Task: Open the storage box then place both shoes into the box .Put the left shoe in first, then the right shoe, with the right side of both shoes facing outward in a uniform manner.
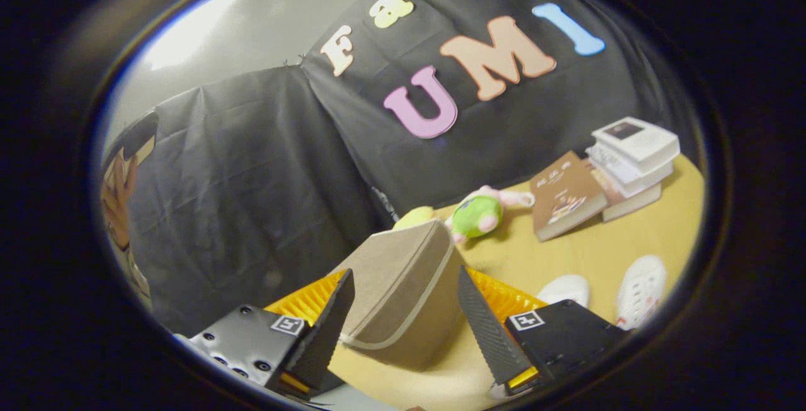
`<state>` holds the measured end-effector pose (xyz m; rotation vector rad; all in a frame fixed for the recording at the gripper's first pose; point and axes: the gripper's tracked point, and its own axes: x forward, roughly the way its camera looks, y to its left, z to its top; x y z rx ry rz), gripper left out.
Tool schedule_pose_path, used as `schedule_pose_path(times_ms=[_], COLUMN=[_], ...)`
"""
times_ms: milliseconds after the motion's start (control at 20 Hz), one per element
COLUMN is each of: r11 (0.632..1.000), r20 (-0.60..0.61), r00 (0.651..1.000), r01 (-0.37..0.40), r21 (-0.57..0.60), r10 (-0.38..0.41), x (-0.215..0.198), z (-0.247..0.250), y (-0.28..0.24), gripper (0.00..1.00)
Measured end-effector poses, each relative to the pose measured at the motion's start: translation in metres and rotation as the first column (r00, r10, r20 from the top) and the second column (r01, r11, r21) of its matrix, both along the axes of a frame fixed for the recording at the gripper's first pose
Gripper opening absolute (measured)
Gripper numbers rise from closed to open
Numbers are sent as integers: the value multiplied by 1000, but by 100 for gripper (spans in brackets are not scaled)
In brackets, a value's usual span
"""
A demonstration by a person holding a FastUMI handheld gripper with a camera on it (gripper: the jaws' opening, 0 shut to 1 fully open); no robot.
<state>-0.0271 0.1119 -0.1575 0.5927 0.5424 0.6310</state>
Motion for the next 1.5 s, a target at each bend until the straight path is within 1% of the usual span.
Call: schedule_pose_path(times_ms=[150, 250, 300, 500, 550, 650, 750, 850, 950, 1050, 1100, 1250, 1350, 1400, 1500], r11=[995, 983, 977, 967, 960, 939, 910, 888, 873, 844, 829, 803, 788, 769, 718], r20=[-95, -166, -199, -271, -297, -359, -414, -468, -504, -538, -542, -536, -528, -520, -495], r00=[993, 978, 969, 952, 942, 914, 885, 847, 822, 791, 784, 780, 787, 789, 800], r01=[-66, -103, -108, -77, -75, -61, -27, -11, 17, 54, 65, 74, 89, 95, 121], r21=[80, 150, 181, 243, 269, 339, 413, 459, 488, 534, 556, 591, 609, 632, 685], r10=[74, 128, 144, 144, 157, 189, 214, 253, 266, 290, 302, 323, 320, 329, 337], x=[-11, -19, -20, -21, -21, -22, -21, -27, -24, -18, -15, -15, -10, -7, 0], z=[-14, -24, -30, -45, -48, -51, -51, -52, -57, -53, -48, -31, -23, -14, 8], y=[20, 33, 37, 44, 48, 55, 61, 65, 63, 61, 63, 57, 49, 44, 35], gripper=[100, 100, 100, 100, 100, 100, 100, 100, 100, 100, 100, 100, 100, 100, 100])
